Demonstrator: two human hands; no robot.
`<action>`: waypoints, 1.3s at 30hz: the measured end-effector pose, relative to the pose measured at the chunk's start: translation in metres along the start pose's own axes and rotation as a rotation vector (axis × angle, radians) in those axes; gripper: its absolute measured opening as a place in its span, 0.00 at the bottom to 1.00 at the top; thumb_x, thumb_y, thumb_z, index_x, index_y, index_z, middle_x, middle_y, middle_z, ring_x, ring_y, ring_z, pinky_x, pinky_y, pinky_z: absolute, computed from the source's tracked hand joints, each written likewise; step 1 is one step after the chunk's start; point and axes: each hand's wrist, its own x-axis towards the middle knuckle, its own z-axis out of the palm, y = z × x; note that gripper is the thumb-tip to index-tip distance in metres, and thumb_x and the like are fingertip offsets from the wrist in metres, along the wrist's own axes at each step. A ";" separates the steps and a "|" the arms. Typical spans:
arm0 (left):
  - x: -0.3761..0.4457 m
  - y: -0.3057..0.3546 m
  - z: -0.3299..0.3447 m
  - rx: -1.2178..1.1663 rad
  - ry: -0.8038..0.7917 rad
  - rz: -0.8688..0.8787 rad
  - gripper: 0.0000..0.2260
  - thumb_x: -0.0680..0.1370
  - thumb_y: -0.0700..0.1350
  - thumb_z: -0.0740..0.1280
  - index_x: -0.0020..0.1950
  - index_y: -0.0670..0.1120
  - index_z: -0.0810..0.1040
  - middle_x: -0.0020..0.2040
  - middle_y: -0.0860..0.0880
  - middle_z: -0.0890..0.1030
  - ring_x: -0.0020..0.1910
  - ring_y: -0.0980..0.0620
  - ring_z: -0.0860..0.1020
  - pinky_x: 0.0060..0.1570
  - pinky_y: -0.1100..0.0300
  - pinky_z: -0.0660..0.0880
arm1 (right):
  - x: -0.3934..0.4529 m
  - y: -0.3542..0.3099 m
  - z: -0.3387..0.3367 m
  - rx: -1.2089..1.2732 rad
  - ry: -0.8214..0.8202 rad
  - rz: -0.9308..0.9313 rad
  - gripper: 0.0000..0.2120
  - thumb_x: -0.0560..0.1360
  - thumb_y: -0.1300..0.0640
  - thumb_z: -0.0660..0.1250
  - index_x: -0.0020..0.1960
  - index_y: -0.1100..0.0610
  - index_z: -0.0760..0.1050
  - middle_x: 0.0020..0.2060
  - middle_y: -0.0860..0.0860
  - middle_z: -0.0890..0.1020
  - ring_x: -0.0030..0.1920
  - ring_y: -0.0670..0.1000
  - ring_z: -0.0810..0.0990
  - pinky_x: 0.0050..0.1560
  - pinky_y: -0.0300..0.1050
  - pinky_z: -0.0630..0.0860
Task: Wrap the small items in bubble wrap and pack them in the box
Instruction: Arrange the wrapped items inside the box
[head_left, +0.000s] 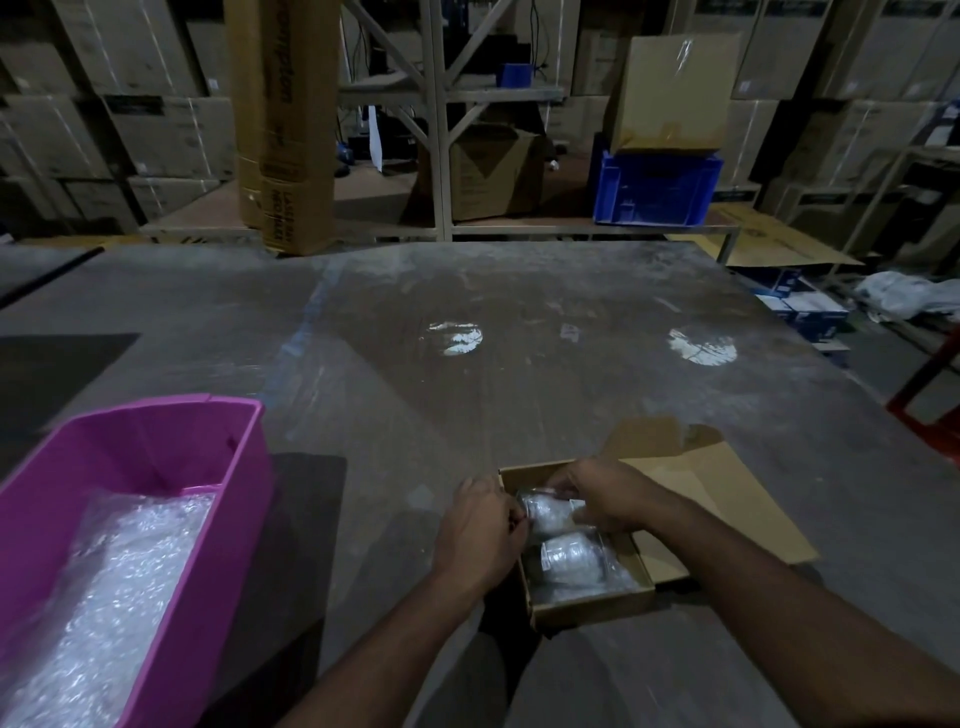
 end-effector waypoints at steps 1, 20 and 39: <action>0.000 0.000 0.000 0.010 0.000 0.010 0.11 0.80 0.50 0.63 0.48 0.48 0.84 0.52 0.47 0.80 0.57 0.49 0.73 0.55 0.57 0.67 | -0.001 0.001 -0.002 0.011 0.007 0.006 0.19 0.72 0.59 0.72 0.62 0.50 0.80 0.56 0.48 0.84 0.55 0.52 0.82 0.51 0.47 0.78; -0.004 -0.015 -0.003 -0.177 0.110 -0.013 0.03 0.75 0.50 0.71 0.47 0.55 0.83 0.47 0.55 0.82 0.52 0.52 0.77 0.53 0.57 0.72 | -0.064 -0.005 0.016 0.191 0.256 -0.059 0.05 0.72 0.55 0.75 0.46 0.47 0.86 0.40 0.39 0.82 0.39 0.38 0.77 0.39 0.31 0.69; 0.003 0.003 0.008 -0.006 -0.010 0.088 0.13 0.78 0.47 0.68 0.63 0.53 0.79 0.63 0.55 0.78 0.61 0.51 0.72 0.58 0.54 0.73 | -0.075 -0.013 0.034 0.128 0.339 -0.034 0.03 0.72 0.53 0.75 0.45 0.46 0.86 0.47 0.41 0.81 0.51 0.41 0.76 0.48 0.36 0.70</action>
